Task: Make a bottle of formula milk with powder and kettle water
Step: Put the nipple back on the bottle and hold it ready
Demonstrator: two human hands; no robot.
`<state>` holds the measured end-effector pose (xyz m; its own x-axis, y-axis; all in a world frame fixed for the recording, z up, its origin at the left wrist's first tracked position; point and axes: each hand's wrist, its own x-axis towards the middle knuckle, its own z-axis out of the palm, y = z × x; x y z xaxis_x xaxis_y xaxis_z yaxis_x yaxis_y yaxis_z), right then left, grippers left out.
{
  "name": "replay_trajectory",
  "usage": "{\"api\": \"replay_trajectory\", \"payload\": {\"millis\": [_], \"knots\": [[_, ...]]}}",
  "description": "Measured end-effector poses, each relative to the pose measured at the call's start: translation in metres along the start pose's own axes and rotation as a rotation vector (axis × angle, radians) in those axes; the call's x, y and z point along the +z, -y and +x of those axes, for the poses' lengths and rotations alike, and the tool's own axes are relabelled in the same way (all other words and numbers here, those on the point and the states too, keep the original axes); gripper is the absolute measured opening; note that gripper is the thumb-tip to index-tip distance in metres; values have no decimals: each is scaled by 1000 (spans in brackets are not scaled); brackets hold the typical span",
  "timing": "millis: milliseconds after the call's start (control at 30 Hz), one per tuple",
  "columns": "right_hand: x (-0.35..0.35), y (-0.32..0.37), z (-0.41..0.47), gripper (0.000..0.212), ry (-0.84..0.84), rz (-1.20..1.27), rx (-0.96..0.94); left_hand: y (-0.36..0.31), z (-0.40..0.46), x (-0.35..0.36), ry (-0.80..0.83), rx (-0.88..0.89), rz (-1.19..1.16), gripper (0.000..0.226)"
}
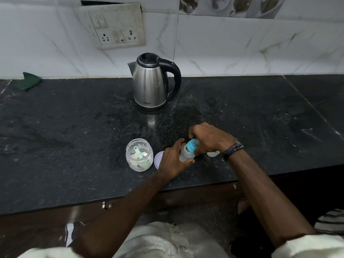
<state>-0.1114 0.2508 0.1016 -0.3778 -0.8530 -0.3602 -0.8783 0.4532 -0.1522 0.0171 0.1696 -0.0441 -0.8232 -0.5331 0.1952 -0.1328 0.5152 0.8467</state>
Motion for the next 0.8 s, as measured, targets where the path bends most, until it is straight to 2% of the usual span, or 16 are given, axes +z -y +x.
{"api": "replay_trajectory", "payload": {"millis": [200,300,467,667,800], "knots": [[2,14,-4,34,-105,-129,-96,-3,0,-2,-6,2,-57,76],[7,18,-1,42,-102,-153,-108,-4,0,-2,-14,-11,-73,72],[12,18,0,36,-96,-124,-118,-2,-1,-1,-14,-23,-83,71],[10,21,-5,43,-121,-95,-28,-1,0,-1,-6,-5,-61,78],[15,30,-11,48,-284,-187,55,2,1,1,2,-26,-33,85]]}}
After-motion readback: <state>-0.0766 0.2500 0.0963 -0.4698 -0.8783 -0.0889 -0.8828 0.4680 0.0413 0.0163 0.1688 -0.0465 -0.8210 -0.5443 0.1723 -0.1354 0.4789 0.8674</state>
